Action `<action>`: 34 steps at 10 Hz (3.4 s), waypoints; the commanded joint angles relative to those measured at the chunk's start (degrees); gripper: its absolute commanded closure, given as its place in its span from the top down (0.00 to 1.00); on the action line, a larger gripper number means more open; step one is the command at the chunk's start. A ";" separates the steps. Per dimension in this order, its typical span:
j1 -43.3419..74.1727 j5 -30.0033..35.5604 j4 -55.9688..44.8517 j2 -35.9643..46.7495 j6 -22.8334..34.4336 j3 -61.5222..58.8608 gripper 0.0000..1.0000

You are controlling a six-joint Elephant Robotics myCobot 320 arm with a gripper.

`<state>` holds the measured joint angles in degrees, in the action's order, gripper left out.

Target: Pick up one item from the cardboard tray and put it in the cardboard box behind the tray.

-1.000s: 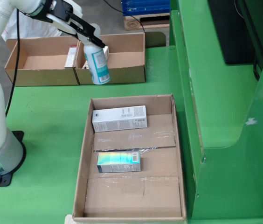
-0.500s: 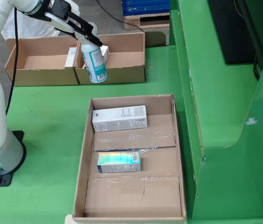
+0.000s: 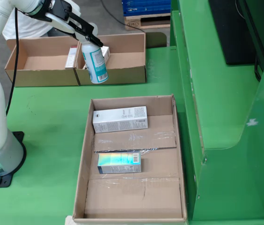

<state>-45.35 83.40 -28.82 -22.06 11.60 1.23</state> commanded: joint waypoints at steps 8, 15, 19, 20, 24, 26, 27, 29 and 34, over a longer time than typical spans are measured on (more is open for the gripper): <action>-0.44 -0.43 0.68 1.78 0.41 -1.23 0.00; -0.44 -0.43 0.68 1.78 0.41 -1.23 0.00; -0.44 -0.43 0.68 1.78 0.41 -1.23 0.00; -0.44 -0.43 0.68 1.78 0.41 -1.23 0.00; -0.44 -0.43 0.68 1.78 0.41 -1.23 0.00; -0.44 -0.43 0.68 1.78 0.41 -1.23 0.00; -0.44 -0.43 0.68 1.78 0.41 -1.23 0.00; -0.44 -0.43 0.68 1.78 0.41 -1.23 0.00; -3.91 -5.05 26.10 -10.62 3.20 -1.23 0.00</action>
<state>-47.54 80.59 -26.19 -23.46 13.88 1.23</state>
